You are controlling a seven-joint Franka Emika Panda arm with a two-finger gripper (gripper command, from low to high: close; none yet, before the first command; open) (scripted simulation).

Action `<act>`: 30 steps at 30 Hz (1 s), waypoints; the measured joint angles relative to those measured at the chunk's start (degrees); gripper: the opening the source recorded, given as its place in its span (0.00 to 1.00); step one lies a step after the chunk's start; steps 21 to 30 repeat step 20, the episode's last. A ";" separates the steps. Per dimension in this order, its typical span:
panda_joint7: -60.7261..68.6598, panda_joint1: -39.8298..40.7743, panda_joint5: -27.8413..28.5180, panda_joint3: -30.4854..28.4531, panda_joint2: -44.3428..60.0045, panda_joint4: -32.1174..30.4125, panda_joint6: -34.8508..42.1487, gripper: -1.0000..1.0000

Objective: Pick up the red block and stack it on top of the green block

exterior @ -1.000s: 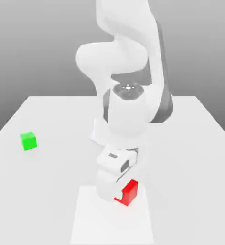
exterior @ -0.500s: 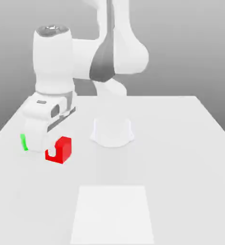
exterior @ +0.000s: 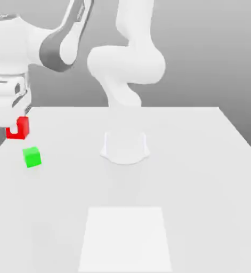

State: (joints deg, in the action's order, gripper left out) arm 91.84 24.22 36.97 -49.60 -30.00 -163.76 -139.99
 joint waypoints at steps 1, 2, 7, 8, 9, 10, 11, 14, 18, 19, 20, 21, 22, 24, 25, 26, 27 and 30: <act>2.97 0.77 1.13 -1.94 0.18 -0.17 -0.34 0.00; 5.90 1.41 2.24 -3.97 0.48 -0.33 -0.80 0.00; 18.86 1.35 6.01 -14.96 4.95 -1.00 -5.88 0.00; 19.90 -0.33 5.65 -17.29 7.08 -1.04 -8.19 0.00; 20.85 -2.62 4.84 -19.87 9.51 -1.09 -10.76 0.00; 21.96 -5.66 3.49 -22.92 12.14 -1.18 -13.56 0.00; 23.57 -9.76 1.25 -26.73 15.01 -1.34 -16.56 0.00; 23.57 -9.75 1.27 -26.73 15.02 -1.33 -16.50 1.00; 23.56 -9.75 1.27 -26.73 15.02 -1.33 -16.50 1.00; 23.56 -9.75 1.27 -26.73 15.02 -1.33 -16.50 1.00; 23.56 -9.75 1.27 -26.73 15.02 -1.33 -16.50 1.00; 23.56 -9.75 1.27 -26.73 15.02 -1.33 -16.50 1.00; 23.56 -9.75 1.27 -26.73 15.02 -1.33 -16.50 1.00; 23.56 -9.75 1.27 -26.73 15.02 -1.33 -16.50 1.00; 23.56 -9.75 1.27 -26.73 15.02 -1.33 -16.50 1.00; 23.56 -9.75 1.27 -26.73 15.02 -1.33 -16.50 1.00; 23.56 -9.75 1.27 -26.73 15.02 -1.33 -16.50 1.00; 23.56 -9.75 1.27 -26.73 15.02 -1.33 -16.50 1.00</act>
